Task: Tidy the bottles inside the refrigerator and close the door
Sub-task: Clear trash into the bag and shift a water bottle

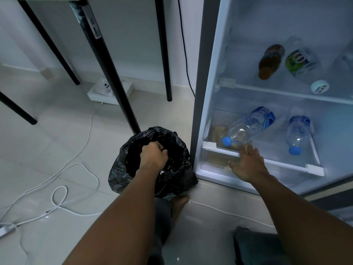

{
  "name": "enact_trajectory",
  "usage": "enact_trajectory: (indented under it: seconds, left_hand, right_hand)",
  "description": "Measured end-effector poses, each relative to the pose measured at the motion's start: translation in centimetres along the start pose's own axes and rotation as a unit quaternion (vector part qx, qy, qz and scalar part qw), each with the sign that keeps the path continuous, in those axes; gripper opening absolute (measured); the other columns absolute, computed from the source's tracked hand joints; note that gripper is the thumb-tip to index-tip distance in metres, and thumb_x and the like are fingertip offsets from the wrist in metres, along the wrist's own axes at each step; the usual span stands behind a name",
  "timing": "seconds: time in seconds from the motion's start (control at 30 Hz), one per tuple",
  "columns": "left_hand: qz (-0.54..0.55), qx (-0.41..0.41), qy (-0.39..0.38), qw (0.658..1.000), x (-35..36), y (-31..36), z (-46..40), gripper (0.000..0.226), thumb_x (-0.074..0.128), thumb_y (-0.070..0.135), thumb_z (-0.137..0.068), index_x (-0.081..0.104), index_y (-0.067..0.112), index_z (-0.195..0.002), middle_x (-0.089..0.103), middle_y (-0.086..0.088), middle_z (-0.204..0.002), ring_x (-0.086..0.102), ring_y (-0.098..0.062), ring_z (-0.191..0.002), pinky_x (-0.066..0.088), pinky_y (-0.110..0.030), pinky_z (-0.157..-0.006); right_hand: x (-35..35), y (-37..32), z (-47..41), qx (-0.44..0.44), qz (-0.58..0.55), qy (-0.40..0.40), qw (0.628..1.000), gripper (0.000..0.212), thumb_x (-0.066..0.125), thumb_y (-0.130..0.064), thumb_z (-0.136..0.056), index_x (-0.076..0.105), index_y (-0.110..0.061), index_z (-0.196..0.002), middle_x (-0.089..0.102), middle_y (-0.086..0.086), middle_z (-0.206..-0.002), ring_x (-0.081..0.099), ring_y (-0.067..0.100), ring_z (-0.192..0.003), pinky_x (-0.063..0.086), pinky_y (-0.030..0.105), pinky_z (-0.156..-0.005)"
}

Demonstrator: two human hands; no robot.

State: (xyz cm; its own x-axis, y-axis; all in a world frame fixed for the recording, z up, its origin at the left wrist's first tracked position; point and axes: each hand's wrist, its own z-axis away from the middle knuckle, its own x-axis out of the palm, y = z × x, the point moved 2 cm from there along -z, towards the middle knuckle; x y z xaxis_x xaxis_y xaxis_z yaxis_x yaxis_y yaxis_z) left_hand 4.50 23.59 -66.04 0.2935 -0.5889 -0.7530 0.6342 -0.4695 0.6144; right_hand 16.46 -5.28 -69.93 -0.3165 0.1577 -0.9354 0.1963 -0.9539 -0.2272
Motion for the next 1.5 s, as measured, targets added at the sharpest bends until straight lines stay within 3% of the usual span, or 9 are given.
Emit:
enact_trajectory:
  seconds: [0.23,0.5,0.63,0.73,0.93,1.1,1.27,1.4,1.5]
  left_hand:
    - [-0.051,0.101,-0.060,0.992,1.8,2.6,1.9,0.015,0.060,0.026,-0.091,0.069,0.017,-0.100,0.070,-0.006,-0.097,0.065,-0.027,-0.092,0.055,-0.039,-0.087]
    - [-0.054,0.197,-0.100,0.974,4.2,6.2,4.2,0.015,0.059,0.026,-0.089,0.070,0.019,-0.098,0.073,-0.003,-0.094,0.066,-0.024,-0.091,0.055,-0.037,-0.088]
    - [-0.044,0.257,-0.142,0.955,6.2,8.5,5.0,0.018,0.059,0.026,-0.090,0.066,0.018,-0.106,0.072,-0.001,-0.102,0.066,-0.023,-0.089,0.053,-0.036,-0.087]
    - [-0.046,0.304,-0.179,0.935,8.0,10.0,5.2,0.033,0.060,0.026,-0.092,0.056,0.016,-0.123,0.064,-0.003,-0.119,0.064,-0.024,-0.097,0.051,-0.036,-0.091]
    - [-0.017,0.325,-0.120,0.938,10.6,12.6,4.0,0.045,0.058,0.026,-0.094,0.041,0.012,-0.133,0.046,-0.009,-0.133,0.055,-0.029,-0.113,0.046,-0.043,-0.096]
    - [0.023,0.214,-0.141,0.966,13.1,14.0,2.2,0.052,0.059,0.039,-0.094,0.043,0.011,-0.134,0.063,-0.016,-0.119,0.060,-0.035,-0.110,0.049,-0.041,-0.091]
    - [0.066,0.167,-0.111,0.978,13.7,14.6,1.7,0.037,0.060,0.037,-0.094,0.054,0.014,-0.124,0.067,-0.011,-0.112,0.062,-0.029,-0.104,0.046,-0.032,-0.083]
    - [0.140,0.209,-0.054,0.966,12.1,14.8,2.9,0.035,0.065,0.031,-0.092,0.057,0.015,-0.122,0.065,-0.006,-0.114,0.061,-0.023,-0.104,0.050,-0.035,-0.089]
    - [0.198,0.290,0.005,0.936,10.1,14.9,4.2,0.032,0.067,0.022,-0.090,0.059,0.015,-0.120,0.058,-0.001,-0.115,0.056,-0.015,-0.106,0.049,-0.039,-0.095]
  right_hand:
    - [0.0,0.1,0.1,0.002,-0.012,-0.025,1.000,0.083,0.056,-0.051,-0.092,0.012,-0.018,-0.154,0.003,0.008,-0.165,0.003,0.035,-0.151,0.016,0.047,-0.121]
    - [-0.3,0.8,1.3,-0.022,-0.061,-0.039,0.997,0.084,0.057,-0.045,-0.088,0.008,-0.028,-0.154,0.005,-0.002,-0.164,0.008,0.029,-0.151,0.032,0.058,-0.113]
    - [-0.5,1.0,1.6,-0.020,-0.063,-0.031,0.997,0.082,0.055,-0.041,-0.091,0.010,-0.021,-0.156,0.004,0.002,-0.166,0.006,0.029,-0.151,0.028,0.050,-0.118]
    - [-0.4,0.8,1.3,-0.024,-0.075,0.006,0.997,0.077,0.058,-0.038,-0.090,0.021,-0.020,-0.154,0.018,0.005,-0.162,0.017,0.028,-0.148,0.026,0.041,-0.120]
    - [-0.6,0.9,0.8,-0.005,-0.152,0.067,0.986,0.064,0.058,-0.042,-0.087,0.038,-0.021,-0.144,0.035,0.000,-0.151,0.038,0.023,-0.139,0.041,0.042,-0.110]
    - [-1.1,1.8,-0.1,-0.009,-0.142,0.051,0.989,0.062,0.060,-0.044,-0.089,0.039,-0.026,-0.145,0.036,-0.001,-0.152,0.037,0.023,-0.139,0.035,0.038,-0.114]
    - [-3.0,2.3,-0.8,0.007,-0.170,0.034,0.985,0.052,0.060,-0.047,-0.091,0.051,-0.024,-0.136,0.055,0.000,-0.140,0.055,0.023,-0.123,0.046,0.034,-0.101]
    - [-4.6,2.5,-0.1,0.018,-0.191,0.059,0.980,0.039,0.061,-0.038,-0.092,0.062,-0.017,-0.126,0.066,0.008,-0.124,0.062,0.026,-0.110,0.047,0.030,-0.089]
    - [-5.3,2.5,0.6,0.052,-0.207,0.095,0.972,0.039,0.060,-0.036,-0.093,0.062,-0.013,-0.123,0.067,0.013,-0.121,0.063,0.032,-0.109,0.047,0.031,-0.088]
